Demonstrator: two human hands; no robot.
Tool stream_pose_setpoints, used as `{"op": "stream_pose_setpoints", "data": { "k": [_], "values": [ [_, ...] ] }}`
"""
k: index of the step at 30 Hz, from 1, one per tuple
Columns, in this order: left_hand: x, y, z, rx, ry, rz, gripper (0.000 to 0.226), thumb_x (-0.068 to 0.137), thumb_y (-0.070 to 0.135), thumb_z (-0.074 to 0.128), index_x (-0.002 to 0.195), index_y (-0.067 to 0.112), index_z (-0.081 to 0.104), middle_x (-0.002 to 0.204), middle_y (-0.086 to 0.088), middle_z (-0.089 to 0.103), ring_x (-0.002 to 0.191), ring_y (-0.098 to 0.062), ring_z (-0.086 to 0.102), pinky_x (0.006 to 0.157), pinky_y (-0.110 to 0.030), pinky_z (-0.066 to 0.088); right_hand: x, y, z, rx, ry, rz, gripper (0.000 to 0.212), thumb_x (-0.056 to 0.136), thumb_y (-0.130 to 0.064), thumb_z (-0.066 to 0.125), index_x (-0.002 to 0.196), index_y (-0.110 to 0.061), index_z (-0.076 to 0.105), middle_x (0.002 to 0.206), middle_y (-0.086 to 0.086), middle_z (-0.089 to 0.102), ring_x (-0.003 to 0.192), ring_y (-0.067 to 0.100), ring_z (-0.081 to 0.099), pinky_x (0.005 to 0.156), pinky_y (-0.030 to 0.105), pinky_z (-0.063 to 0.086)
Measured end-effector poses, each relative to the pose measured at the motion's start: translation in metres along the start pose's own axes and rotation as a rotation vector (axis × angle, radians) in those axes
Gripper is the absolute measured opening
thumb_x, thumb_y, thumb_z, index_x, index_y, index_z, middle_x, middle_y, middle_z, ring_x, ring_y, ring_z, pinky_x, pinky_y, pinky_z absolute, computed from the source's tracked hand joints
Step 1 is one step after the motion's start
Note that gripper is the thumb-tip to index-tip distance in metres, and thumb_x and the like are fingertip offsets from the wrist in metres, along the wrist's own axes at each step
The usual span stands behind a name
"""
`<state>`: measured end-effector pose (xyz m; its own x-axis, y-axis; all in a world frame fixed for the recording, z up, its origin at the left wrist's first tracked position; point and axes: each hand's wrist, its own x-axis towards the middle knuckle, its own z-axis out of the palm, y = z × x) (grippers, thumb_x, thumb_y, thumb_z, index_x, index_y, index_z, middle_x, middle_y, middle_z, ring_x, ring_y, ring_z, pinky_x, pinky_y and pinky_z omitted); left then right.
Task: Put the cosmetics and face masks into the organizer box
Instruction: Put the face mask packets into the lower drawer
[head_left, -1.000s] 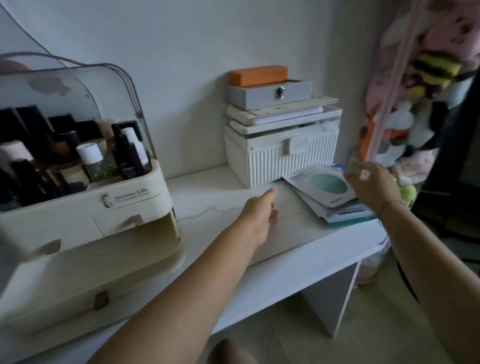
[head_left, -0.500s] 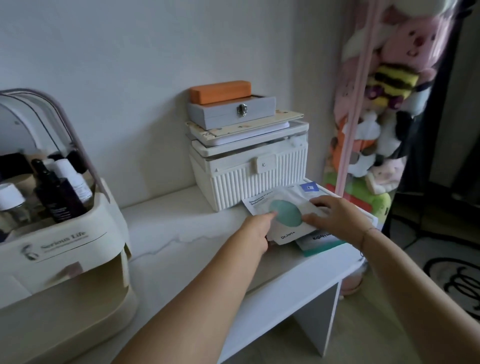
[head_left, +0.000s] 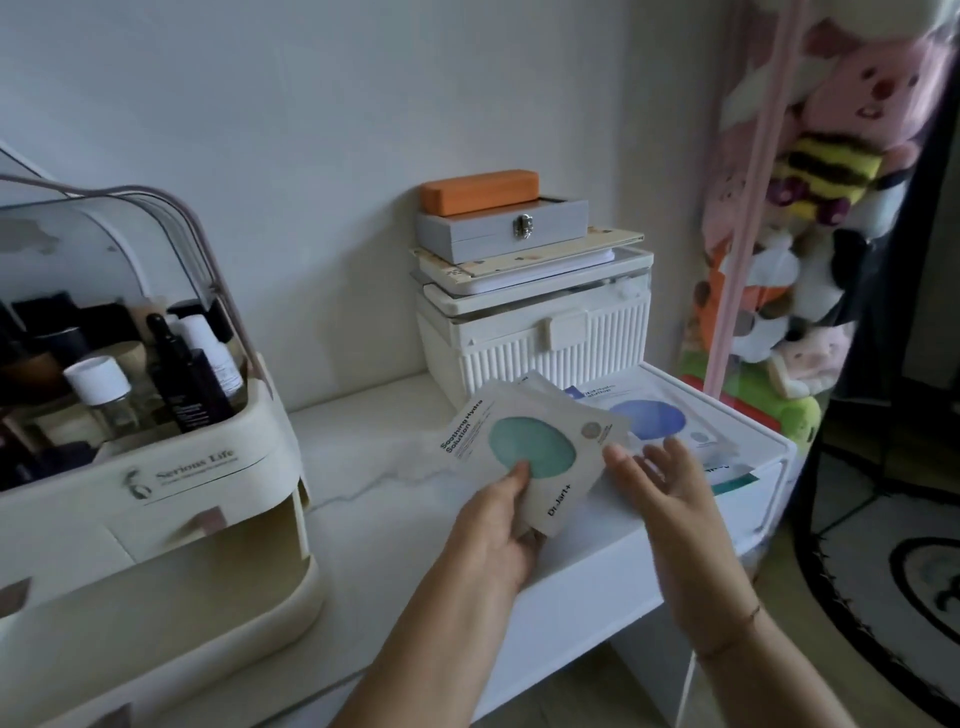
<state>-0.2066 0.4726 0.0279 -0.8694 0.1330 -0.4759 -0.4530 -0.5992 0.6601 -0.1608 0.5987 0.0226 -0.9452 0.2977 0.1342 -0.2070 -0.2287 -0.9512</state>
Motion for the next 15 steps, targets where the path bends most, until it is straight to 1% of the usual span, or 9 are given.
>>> {"op": "stream_pose_setpoints", "data": {
  "k": [2, 3, 5, 6, 8, 11, 12, 13, 15],
  "values": [
    [-0.012, -0.009, -0.008, 0.003, -0.018, 0.054, 0.023, 0.089, 0.014, 0.060, 0.110, 0.007, 0.062, 0.077, -0.014, 0.073, 0.055, -0.021, 0.068, 0.048, -0.029, 0.056, -0.011, 0.005, 0.019, 0.219, -0.050, 0.093, 0.049, 0.073, -0.035, 0.070, 0.117, -0.013, 0.059, 0.109, 0.008, 0.071, 0.097, 0.020, 0.069, 0.074, 0.026, 0.058],
    [-0.018, -0.013, -0.012, 0.014, -0.040, 0.084, 0.022, 0.088, 0.013, 0.061, 0.110, 0.009, 0.062, 0.078, -0.012, 0.074, 0.058, -0.021, 0.069, 0.050, -0.029, 0.056, -0.013, 0.005, 0.027, 0.257, -0.041, 0.121, 0.038, 0.078, -0.028, 0.067, 0.112, -0.013, 0.062, 0.101, 0.009, 0.073, 0.085, 0.017, 0.072, 0.064, 0.023, 0.057],
    [-0.026, -0.019, -0.021, 0.038, -0.076, 0.113, 0.024, 0.087, 0.010, 0.061, 0.111, 0.011, 0.063, 0.085, -0.011, 0.075, 0.065, -0.022, 0.071, 0.055, -0.030, 0.057, -0.009, 0.005, 0.036, 0.256, 0.093, 0.166, 0.020, 0.086, -0.014, 0.062, 0.106, -0.010, 0.062, 0.090, 0.013, 0.071, 0.063, 0.015, 0.070, 0.053, 0.023, 0.055],
    [-0.028, -0.020, -0.025, 0.065, -0.066, 0.111, 0.025, 0.085, 0.009, 0.063, 0.111, 0.010, 0.063, 0.088, -0.012, 0.075, 0.069, -0.023, 0.071, 0.059, -0.032, 0.057, -0.004, 0.006, 0.037, 0.259, 0.138, 0.194, 0.018, 0.088, -0.009, 0.059, 0.107, -0.008, 0.061, 0.090, 0.016, 0.068, 0.062, 0.018, 0.068, 0.054, 0.026, 0.056],
    [-0.030, -0.014, -0.034, 0.112, -0.012, 0.099, 0.027, 0.082, 0.009, 0.067, 0.108, 0.007, 0.065, 0.090, -0.015, 0.074, 0.073, -0.025, 0.070, 0.064, -0.034, 0.057, 0.002, 0.004, 0.038, 0.246, 0.096, 0.232, 0.017, 0.091, -0.007, 0.056, 0.106, -0.005, 0.062, 0.093, 0.020, 0.067, 0.069, 0.027, 0.066, 0.063, 0.034, 0.056],
    [-0.026, 0.008, -0.044, 0.041, 0.093, 0.219, 0.032, 0.075, 0.007, 0.073, 0.106, 0.006, 0.065, 0.087, -0.012, 0.073, 0.074, -0.025, 0.070, 0.063, -0.031, 0.055, 0.015, -0.001, 0.033, 0.120, -0.030, 0.163, 0.010, 0.090, -0.011, 0.058, 0.095, -0.009, 0.067, 0.086, 0.014, 0.069, 0.070, 0.022, 0.068, 0.061, 0.031, 0.056],
    [-0.024, 0.018, -0.047, 0.054, 0.141, 0.307, 0.043, 0.074, 0.008, 0.076, 0.114, 0.006, 0.061, 0.097, -0.012, 0.072, 0.085, -0.027, 0.069, 0.071, -0.031, 0.053, 0.022, -0.005, 0.030, 0.074, -0.057, 0.122, 0.009, 0.089, -0.012, 0.059, 0.093, -0.010, 0.067, 0.084, 0.012, 0.069, 0.074, 0.023, 0.066, 0.065, 0.033, 0.055],
    [-0.022, 0.029, -0.049, 0.127, 0.208, 0.396, 0.064, 0.072, 0.012, 0.079, 0.129, 0.007, 0.051, 0.116, -0.013, 0.066, 0.104, -0.029, 0.064, 0.083, -0.032, 0.049, 0.028, -0.011, 0.027, 0.035, -0.082, 0.080, 0.008, 0.088, -0.013, 0.060, 0.089, -0.012, 0.068, 0.079, 0.009, 0.069, 0.074, 0.023, 0.064, 0.067, 0.035, 0.054],
    [-0.018, 0.050, -0.056, 0.409, 0.347, 0.560, 0.110, 0.065, 0.024, 0.084, 0.148, 0.018, 0.013, 0.150, -0.009, 0.032, 0.133, -0.026, 0.041, 0.103, -0.033, 0.033, 0.043, -0.023, 0.017, -0.037, -0.131, -0.004, 0.009, 0.087, -0.016, 0.061, 0.083, -0.016, 0.068, 0.069, 0.002, 0.070, 0.067, 0.020, 0.064, 0.064, 0.035, 0.056]
  ]
}}
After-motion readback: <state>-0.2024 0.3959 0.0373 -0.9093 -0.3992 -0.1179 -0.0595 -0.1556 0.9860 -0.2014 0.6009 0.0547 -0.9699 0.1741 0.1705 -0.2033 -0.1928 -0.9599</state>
